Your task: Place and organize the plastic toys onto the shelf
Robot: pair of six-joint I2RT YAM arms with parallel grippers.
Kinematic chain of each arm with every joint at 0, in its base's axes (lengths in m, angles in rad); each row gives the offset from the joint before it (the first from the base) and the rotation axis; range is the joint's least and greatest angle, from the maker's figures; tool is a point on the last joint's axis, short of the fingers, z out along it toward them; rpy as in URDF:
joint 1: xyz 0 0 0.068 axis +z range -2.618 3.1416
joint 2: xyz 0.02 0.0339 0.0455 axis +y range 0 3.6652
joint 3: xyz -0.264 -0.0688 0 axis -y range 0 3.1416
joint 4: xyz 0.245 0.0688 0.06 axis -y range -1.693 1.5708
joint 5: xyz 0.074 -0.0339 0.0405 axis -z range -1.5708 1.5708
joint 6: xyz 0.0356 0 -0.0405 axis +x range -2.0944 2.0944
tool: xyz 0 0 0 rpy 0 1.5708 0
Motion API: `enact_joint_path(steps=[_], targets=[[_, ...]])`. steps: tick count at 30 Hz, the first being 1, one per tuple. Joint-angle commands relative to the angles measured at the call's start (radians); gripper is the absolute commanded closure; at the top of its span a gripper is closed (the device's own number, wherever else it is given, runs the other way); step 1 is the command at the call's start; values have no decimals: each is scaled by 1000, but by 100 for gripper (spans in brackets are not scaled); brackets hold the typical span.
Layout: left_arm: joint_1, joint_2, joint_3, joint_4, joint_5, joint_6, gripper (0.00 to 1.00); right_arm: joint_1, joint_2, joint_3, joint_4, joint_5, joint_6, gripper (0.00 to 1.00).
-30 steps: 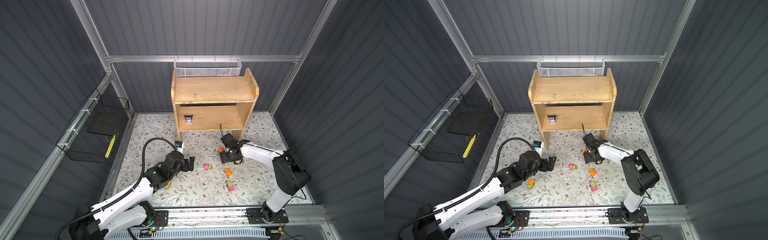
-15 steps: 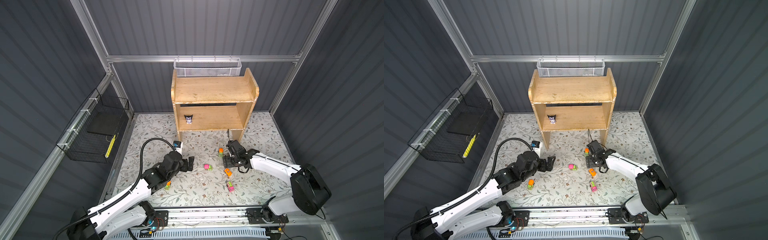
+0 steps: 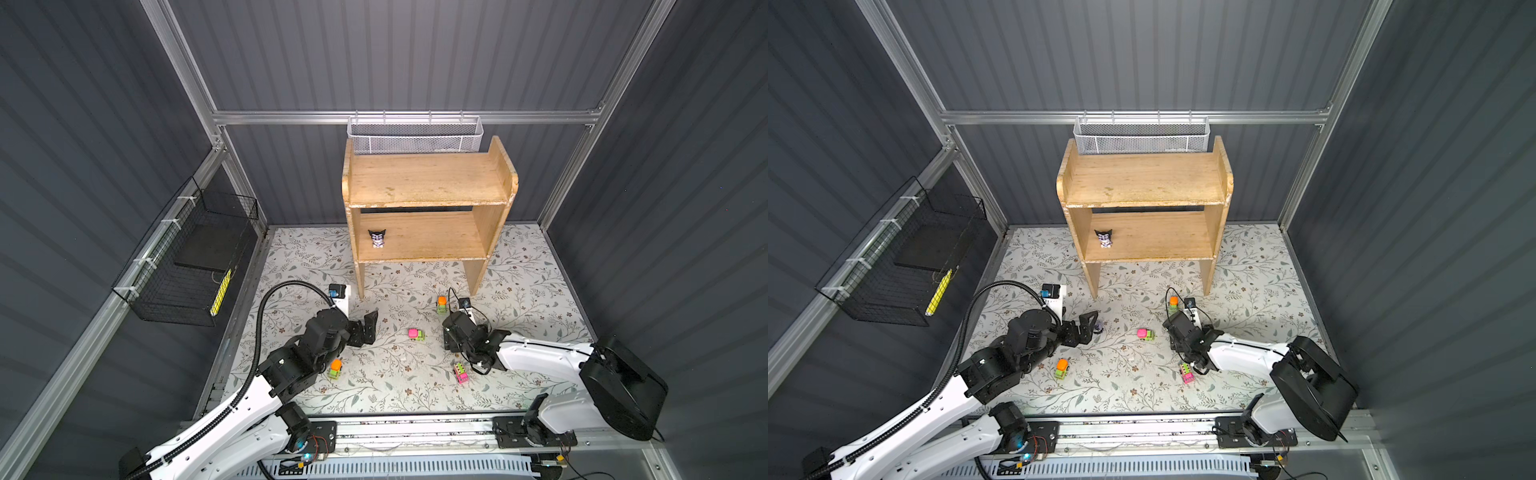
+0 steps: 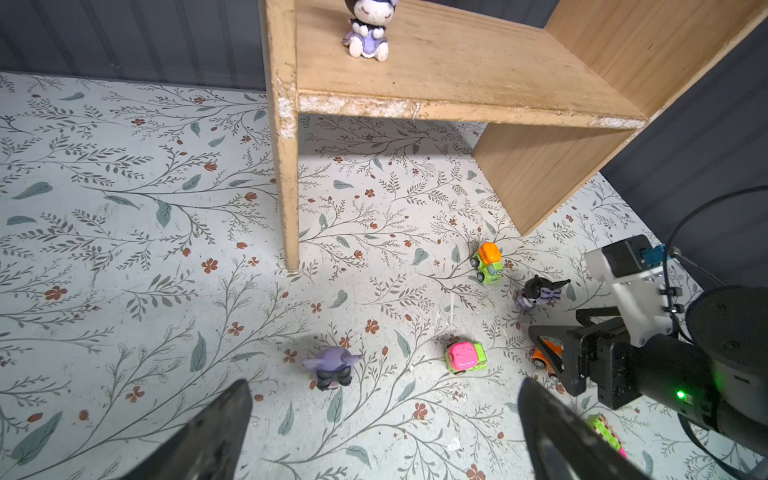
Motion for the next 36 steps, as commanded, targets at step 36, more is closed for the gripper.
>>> enact_joint_path(steps=[36], targets=[[-1,48,-56,60,209,89,0,-46,165,94,182,94,29,27]])
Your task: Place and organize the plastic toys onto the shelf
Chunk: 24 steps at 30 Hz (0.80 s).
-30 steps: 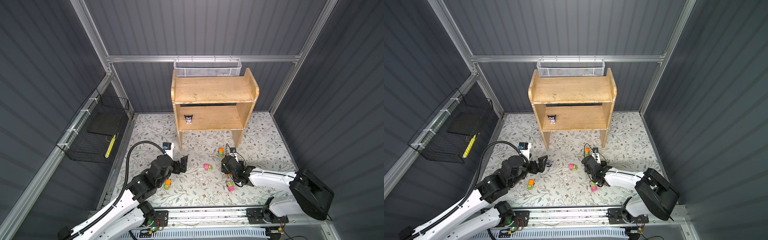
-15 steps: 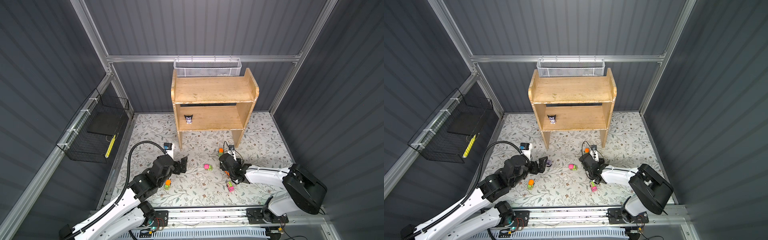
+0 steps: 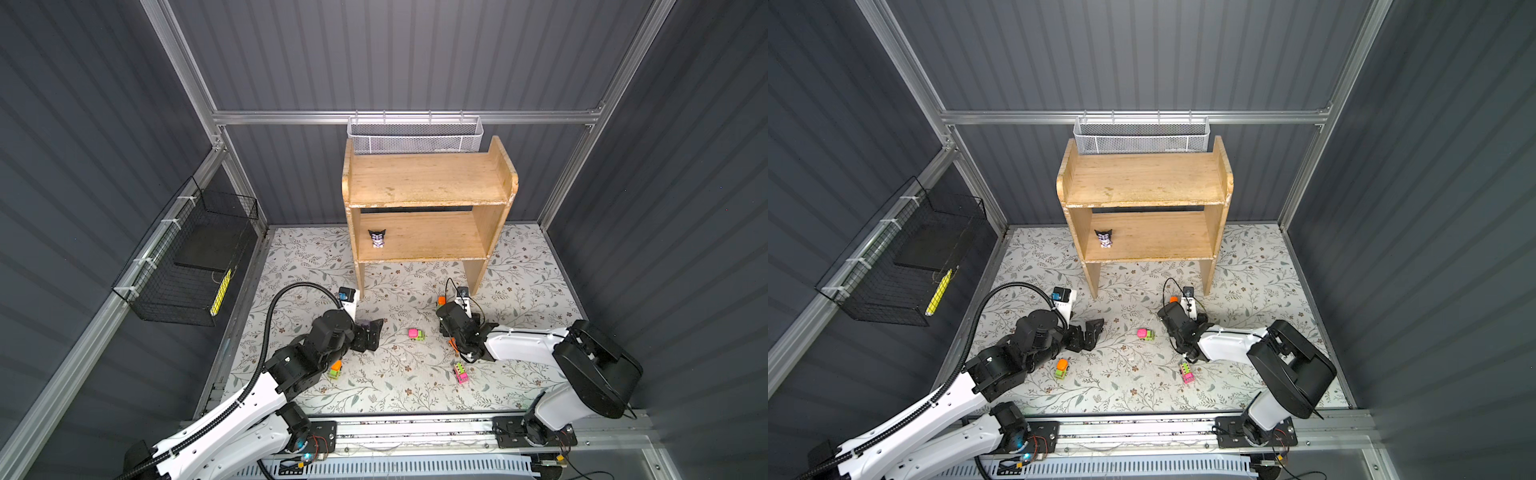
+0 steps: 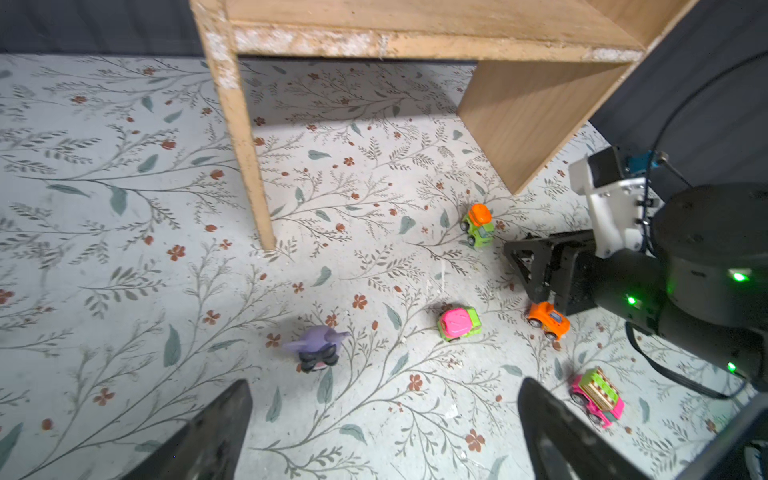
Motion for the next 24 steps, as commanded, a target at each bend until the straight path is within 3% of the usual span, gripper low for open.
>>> enact_joint_path(steps=[1,11,24], targets=[[-1,-1,-26,43,96,36,0,-8,14,18,4,7,15,27],[-1,13,-31,49,93,39,0,-18,46,29,18,10,8,31],[-2,13,-32,47,89,40,0,-33,78,52,9,1,4,46]])
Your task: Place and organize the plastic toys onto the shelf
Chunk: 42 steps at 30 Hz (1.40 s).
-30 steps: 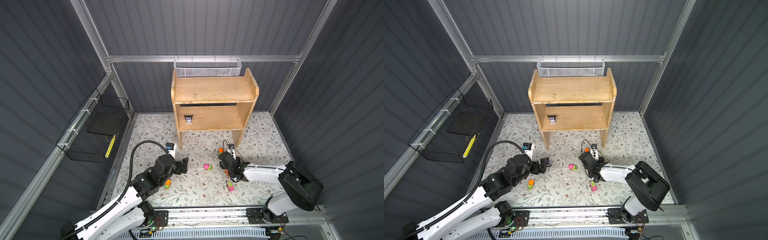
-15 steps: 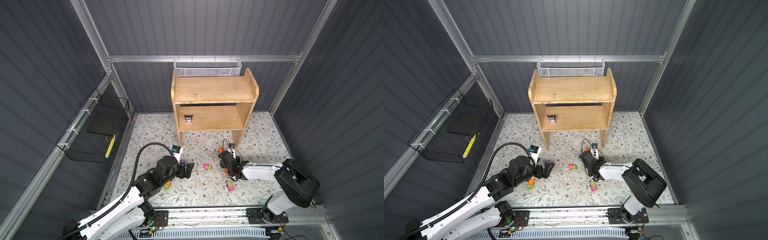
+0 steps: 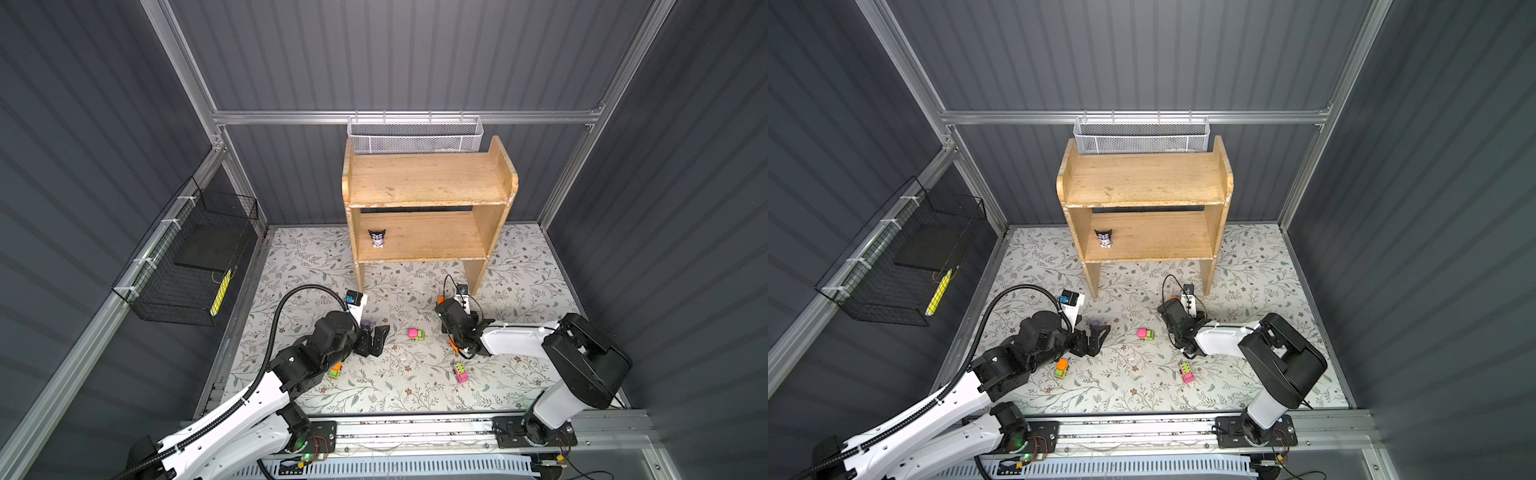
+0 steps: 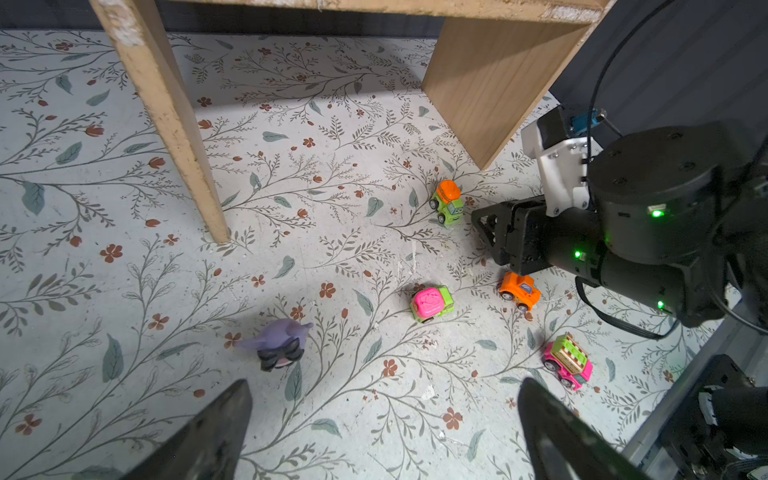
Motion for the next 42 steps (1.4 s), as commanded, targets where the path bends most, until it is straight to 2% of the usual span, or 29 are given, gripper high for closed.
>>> enact_joint_path(steps=[1,14,23,27,35,42], targets=[[-2,-3,-7,6,11,21,0,-7,15,18,-8,5,-1,47],[-2,-9,-11,2,1,20,0,-12,17,25,-11,-11,-36,60],[-1,-17,-18,4,-5,16,0,-13,-29,44,-73,-47,-105,64],[-1,-23,-25,6,-7,15,0,-13,-85,78,-155,-106,-174,67],[-2,-31,-36,18,-17,23,0,-12,-239,216,-371,-242,-393,66],[-1,-24,-25,26,-41,32,0,-13,-261,369,-464,-305,-537,67]])
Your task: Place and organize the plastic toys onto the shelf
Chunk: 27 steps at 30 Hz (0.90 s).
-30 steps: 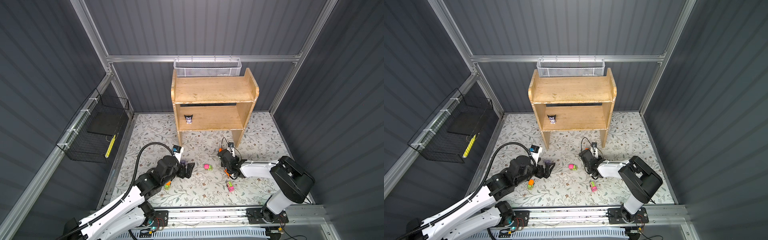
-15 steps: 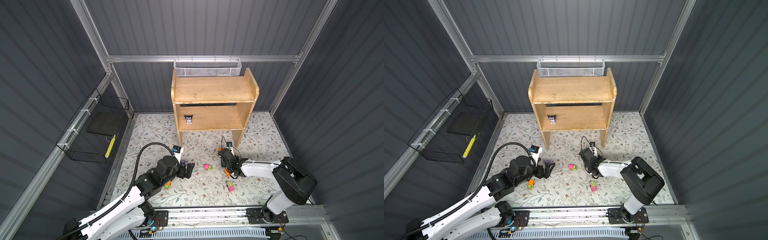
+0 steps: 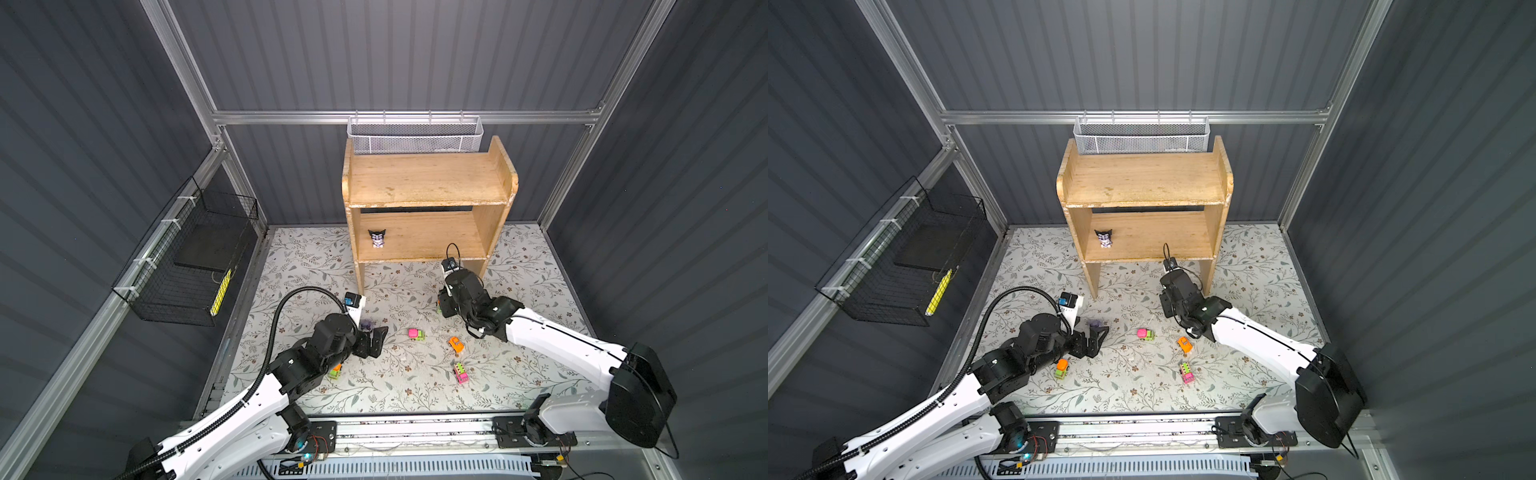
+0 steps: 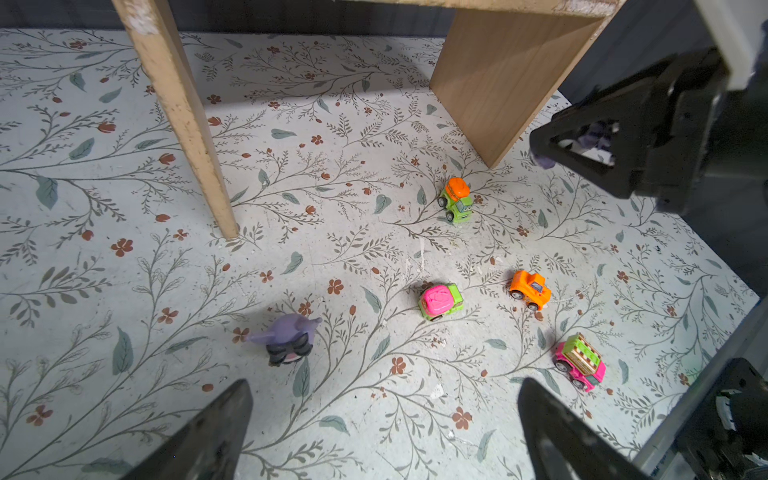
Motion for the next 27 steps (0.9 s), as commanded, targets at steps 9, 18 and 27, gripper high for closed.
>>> enact_joint_path(steps=[9,18,27], targets=[[-1,16,27,18,-54,56,0,-3,123,300,-179,-88,-200,68],[-2,68,61,33,-67,80,0,-15,228,479,-216,-124,-255,68],[-2,69,85,17,-82,105,0,-35,333,611,-226,-167,-287,68]])
